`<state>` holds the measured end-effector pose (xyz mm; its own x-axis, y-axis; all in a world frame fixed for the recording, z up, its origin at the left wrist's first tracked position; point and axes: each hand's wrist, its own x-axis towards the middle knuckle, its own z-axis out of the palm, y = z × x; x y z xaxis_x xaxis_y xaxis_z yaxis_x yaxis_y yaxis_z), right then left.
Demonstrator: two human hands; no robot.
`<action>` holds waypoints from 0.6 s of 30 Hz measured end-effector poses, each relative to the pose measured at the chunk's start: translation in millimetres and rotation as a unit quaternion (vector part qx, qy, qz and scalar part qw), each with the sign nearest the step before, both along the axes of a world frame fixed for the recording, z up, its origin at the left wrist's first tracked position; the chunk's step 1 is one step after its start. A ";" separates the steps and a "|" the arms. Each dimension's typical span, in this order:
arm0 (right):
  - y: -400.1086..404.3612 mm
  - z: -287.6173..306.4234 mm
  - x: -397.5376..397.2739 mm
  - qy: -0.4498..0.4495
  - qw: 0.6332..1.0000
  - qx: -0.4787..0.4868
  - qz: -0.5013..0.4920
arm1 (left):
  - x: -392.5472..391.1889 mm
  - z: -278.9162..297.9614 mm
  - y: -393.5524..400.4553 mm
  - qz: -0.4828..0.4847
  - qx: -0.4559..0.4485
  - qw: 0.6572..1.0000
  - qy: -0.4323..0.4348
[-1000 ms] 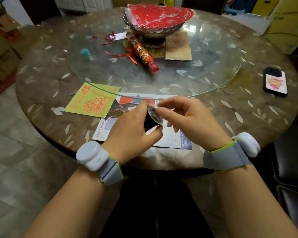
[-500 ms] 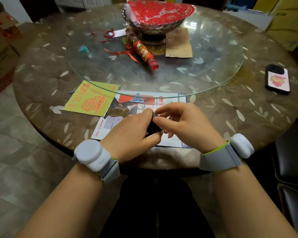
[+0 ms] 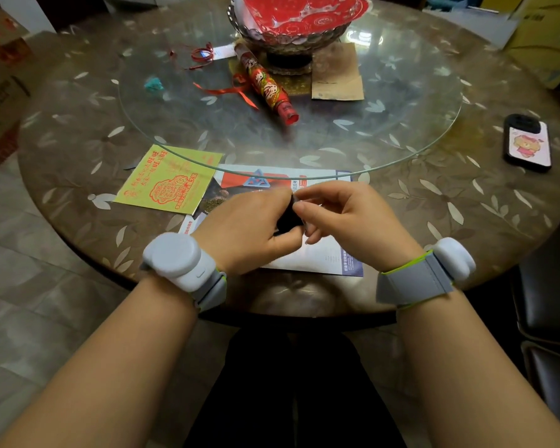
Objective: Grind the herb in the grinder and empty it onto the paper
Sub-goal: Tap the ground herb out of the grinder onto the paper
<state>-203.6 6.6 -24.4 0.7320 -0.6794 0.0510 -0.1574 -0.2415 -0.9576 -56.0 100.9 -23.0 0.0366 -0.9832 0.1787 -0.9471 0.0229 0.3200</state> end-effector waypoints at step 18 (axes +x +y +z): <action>-33.5 -17.6 -19.2 -0.085 0.988 0.132 -0.006 | -1.8 -20.3 -51.3 -0.027 -0.009 0.998 -0.048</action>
<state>-222.8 -26.9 -42.0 0.7194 -0.6946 -0.0077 0.0091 0.0205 -0.9997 -57.8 49.6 -43.3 -0.0337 -0.9801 0.1958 -0.9705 0.0788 0.2279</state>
